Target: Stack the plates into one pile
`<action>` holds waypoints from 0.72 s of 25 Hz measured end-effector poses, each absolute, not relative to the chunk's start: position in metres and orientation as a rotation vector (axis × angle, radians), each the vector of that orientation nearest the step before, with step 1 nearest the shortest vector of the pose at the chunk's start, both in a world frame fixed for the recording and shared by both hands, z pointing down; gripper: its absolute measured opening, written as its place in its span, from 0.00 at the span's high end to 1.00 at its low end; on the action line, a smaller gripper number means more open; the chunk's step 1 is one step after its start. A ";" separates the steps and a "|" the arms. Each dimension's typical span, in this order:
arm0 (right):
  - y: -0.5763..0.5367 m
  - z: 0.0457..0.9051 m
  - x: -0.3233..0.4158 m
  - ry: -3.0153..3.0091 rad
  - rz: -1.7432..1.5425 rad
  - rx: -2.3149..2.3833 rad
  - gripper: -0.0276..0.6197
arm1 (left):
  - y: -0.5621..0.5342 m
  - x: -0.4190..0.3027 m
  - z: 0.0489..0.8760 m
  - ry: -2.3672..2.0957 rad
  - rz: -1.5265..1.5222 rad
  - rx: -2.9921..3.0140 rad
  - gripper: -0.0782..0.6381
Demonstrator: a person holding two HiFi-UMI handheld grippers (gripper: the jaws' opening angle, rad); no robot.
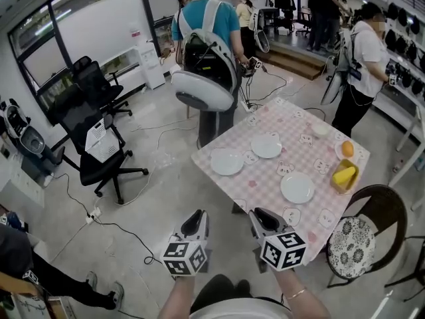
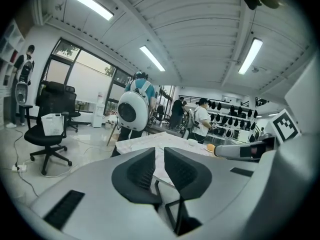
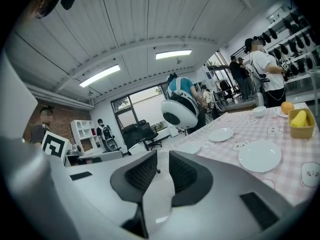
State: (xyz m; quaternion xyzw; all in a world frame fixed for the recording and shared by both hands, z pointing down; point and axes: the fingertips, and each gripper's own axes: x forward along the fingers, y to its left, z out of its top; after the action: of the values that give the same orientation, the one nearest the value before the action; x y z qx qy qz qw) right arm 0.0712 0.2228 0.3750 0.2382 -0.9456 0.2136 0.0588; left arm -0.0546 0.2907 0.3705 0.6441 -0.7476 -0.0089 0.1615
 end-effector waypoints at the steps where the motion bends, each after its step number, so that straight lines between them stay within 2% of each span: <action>1: 0.222 0.375 0.070 -2.864 0.659 0.718 0.85 | 0.289 -0.057 0.371 -2.138 -0.023 1.834 0.81; 9: 0.196 0.383 0.052 -2.843 0.734 0.720 0.79 | 0.261 -0.084 0.385 -2.127 -0.015 1.799 0.72; 18: 0.121 0.398 -0.016 -2.801 0.754 0.819 0.78 | 0.177 -0.161 0.402 -2.072 -0.004 1.843 0.71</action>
State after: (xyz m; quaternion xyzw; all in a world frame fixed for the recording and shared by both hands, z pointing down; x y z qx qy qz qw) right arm -0.0161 0.1207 0.3982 0.2713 -0.9273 0.2497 0.0638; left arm -0.1611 0.1772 0.4017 0.6535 -0.7344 -0.0013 0.1832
